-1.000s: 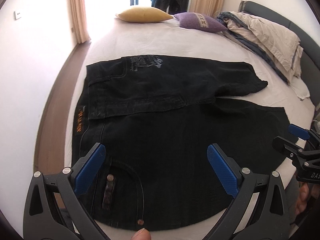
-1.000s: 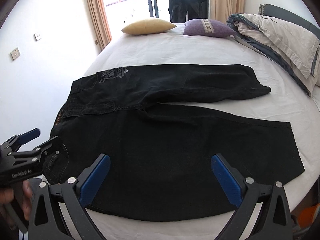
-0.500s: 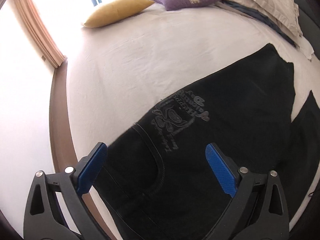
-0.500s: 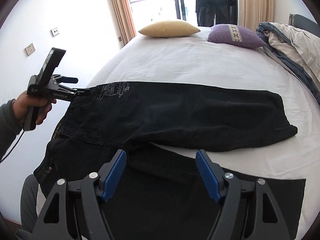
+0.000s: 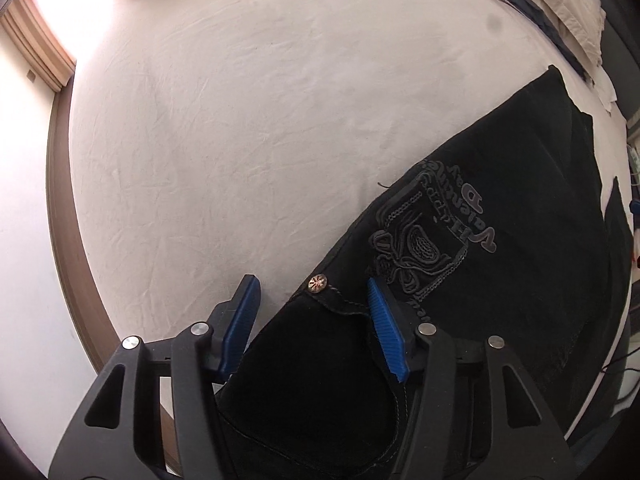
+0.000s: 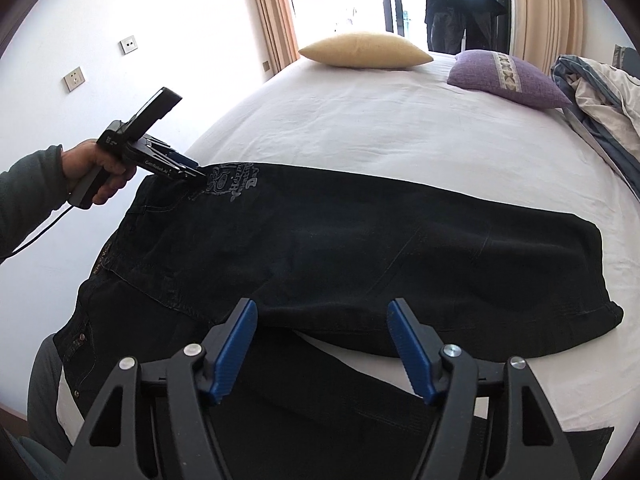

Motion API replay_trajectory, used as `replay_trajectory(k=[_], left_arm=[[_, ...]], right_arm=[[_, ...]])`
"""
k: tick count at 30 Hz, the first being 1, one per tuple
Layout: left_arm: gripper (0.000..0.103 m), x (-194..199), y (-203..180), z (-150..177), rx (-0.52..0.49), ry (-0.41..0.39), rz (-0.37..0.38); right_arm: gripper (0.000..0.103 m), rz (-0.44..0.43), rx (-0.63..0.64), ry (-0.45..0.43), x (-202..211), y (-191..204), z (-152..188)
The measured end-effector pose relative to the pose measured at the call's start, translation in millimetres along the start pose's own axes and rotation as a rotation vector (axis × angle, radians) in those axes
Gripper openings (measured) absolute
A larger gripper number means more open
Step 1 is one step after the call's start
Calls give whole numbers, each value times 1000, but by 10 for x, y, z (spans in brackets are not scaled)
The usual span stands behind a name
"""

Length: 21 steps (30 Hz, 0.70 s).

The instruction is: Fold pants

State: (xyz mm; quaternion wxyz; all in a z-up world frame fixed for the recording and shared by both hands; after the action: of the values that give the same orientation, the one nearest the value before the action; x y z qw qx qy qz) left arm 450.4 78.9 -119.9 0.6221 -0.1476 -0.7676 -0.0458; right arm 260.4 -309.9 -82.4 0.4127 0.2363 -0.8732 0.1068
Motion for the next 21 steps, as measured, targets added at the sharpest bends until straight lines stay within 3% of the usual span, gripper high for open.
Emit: replay_trajectory(k=[2, 5, 8, 13, 16, 21], left_arm=[[35, -69, -71, -35, -13, 11, 1], [28, -134, -157, -42, -33, 26, -42], [13, -146, -262, -29, -45, 14, -56], [9, 128, -353, 165, -83, -136, -111], [9, 322, -491, 354, -129, -238, -136], [9, 589, -801, 698, -215, -374, -193]], right_arm=[[70, -5, 22, 0, -24, 17, -53], [66, -18, 60, -2, -75, 40, -199], [65, -24, 118, -15, -106, 83, -407], [62, -29, 238, -28, -213, 123, -790], [54, -42, 334, -13, -356, 126, -1024], [52, -79, 455, 38, -706, 103, -1343]])
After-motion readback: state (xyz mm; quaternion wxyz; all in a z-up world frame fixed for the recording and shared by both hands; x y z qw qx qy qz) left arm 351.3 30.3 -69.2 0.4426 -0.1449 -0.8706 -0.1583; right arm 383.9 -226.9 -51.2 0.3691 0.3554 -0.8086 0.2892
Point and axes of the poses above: each gripper's, at about its wrist camera, not at the fingertips, and x roughly against the way its jaws point, y to its left, z to its underside, the point moved 3 cm from there along -x, roughly the way its jaws point, and after that the axes turned 12 degrees about x, right-handed, at the moved point
